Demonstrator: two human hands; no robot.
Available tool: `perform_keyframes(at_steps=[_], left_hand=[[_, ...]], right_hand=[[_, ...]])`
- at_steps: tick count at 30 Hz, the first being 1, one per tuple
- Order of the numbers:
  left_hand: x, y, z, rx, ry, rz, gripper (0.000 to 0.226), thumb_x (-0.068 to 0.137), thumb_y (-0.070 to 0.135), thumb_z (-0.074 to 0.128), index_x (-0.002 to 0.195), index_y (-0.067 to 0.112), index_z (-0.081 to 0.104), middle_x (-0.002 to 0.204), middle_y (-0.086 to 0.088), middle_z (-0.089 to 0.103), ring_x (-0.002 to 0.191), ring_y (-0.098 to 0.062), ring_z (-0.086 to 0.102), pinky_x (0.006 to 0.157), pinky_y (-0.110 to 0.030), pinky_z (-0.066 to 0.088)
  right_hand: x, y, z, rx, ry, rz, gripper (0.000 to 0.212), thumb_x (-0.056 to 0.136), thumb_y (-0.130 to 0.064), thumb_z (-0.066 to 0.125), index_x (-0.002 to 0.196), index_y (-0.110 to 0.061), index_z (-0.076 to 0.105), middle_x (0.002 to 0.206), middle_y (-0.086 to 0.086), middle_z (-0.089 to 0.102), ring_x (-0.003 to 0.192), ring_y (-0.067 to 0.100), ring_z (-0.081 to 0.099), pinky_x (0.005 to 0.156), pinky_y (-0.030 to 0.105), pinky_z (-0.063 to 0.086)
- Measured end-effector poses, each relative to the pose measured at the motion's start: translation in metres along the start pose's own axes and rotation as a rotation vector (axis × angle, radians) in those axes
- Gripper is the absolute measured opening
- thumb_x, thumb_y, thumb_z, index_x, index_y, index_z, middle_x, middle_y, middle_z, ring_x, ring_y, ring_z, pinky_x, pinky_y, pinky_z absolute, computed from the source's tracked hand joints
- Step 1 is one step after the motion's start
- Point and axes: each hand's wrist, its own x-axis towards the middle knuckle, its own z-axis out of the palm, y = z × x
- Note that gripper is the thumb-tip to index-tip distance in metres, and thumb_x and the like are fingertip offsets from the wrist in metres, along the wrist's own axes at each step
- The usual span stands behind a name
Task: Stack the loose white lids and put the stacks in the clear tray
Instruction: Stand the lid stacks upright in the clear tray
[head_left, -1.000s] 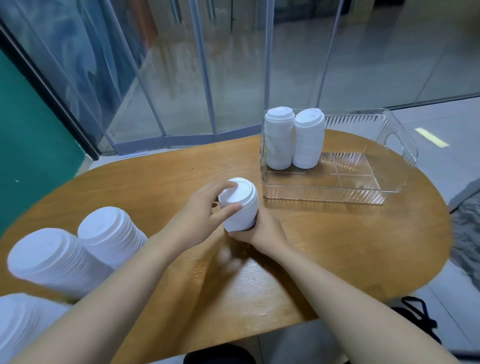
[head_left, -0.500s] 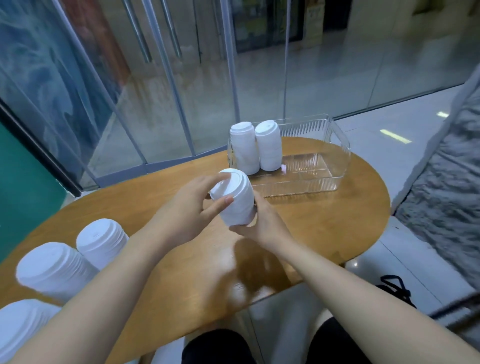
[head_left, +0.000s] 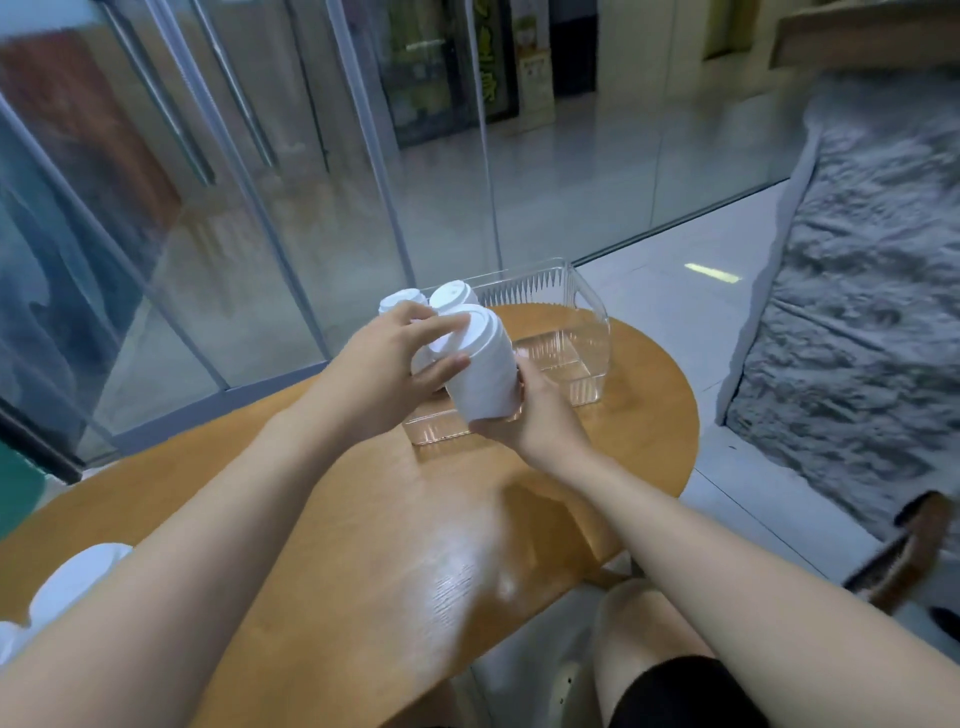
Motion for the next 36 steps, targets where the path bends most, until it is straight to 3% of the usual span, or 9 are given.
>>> perform_keyframes(at_steps=[6,12,19,25,27,31,36], left_hand=[[0.090,-0.022,0.017,0.224,-0.007,0.161,0.034,0.099,0.044,0.064,0.129,0.028,0.070,0.125,-0.005,0.064,0.110,-0.030,0.059,0.094,-0.046,0.047],[0.179,-0.056,0.048,0.371,-0.081,0.306,0.030,0.098,0.044,0.064,0.122,0.028,0.072,0.107,0.001,0.071,0.094,-0.032,0.060,0.083,-0.040,0.042],[0.239,-0.088,0.080,0.504,-0.288,0.391,0.040,0.104,0.053,0.043,0.134,0.036,0.064,0.123,0.011,0.068,0.120,-0.022,0.050,0.095,-0.036,0.033],[0.269,-0.105,0.102,0.555,-0.326,0.468,0.053,0.100,0.062,0.023,0.125,0.039,0.064,0.121,0.011,0.068,0.112,-0.022,0.054,0.094,-0.040,0.041],[0.274,-0.108,0.108,0.574,-0.351,0.471,0.049,0.100,0.060,0.027,0.128,0.041,0.062,0.124,0.012,0.067,0.114,-0.022,0.053,0.096,-0.040,0.041],[0.274,-0.114,0.117,0.625,-0.448,0.446,0.059,0.097,0.064,0.018,0.135,0.043,0.058,0.127,0.013,0.065,0.120,-0.019,0.052,0.100,-0.038,0.038],[0.268,-0.118,0.120,0.591,-0.424,0.455,0.079,0.090,0.070,-0.001,0.133,0.041,0.058,0.117,0.010,0.066,0.115,-0.020,0.052,0.094,-0.034,0.036]], right_hand=[[0.074,0.027,-0.015,-0.062,-0.003,0.080,0.080,0.065,-0.039,0.093,0.132,-0.023,0.053,0.125,-0.003,0.067,0.113,0.025,0.064,0.091,0.046,0.054],[0.144,0.070,-0.010,-0.110,-0.001,0.179,0.077,0.067,-0.037,0.091,0.131,-0.021,0.050,0.124,0.004,0.066,0.115,0.028,0.061,0.092,0.047,0.054],[0.188,0.113,-0.001,-0.111,-0.116,0.311,0.083,0.062,-0.036,0.093,0.131,-0.026,0.049,0.114,-0.004,0.068,0.100,0.021,0.066,0.083,0.040,0.057],[0.212,0.136,0.019,-0.143,-0.101,0.380,0.089,0.041,-0.066,0.084,0.120,-0.037,0.056,0.100,-0.010,0.072,0.092,0.018,0.070,0.081,0.039,0.061],[0.214,0.138,0.018,-0.172,-0.094,0.385,0.089,0.041,-0.071,0.085,0.120,-0.040,0.057,0.102,-0.010,0.071,0.096,0.019,0.068,0.085,0.038,0.060],[0.211,0.140,0.015,-0.268,-0.162,0.396,0.075,0.060,-0.048,0.094,0.126,-0.030,0.062,0.107,-0.004,0.057,0.115,0.023,0.049,0.093,0.035,0.047],[0.210,0.138,0.016,-0.399,-0.173,0.411,0.087,0.062,-0.059,0.091,0.134,-0.029,0.054,0.133,0.004,0.048,0.134,0.029,0.034,0.112,0.042,0.036]])
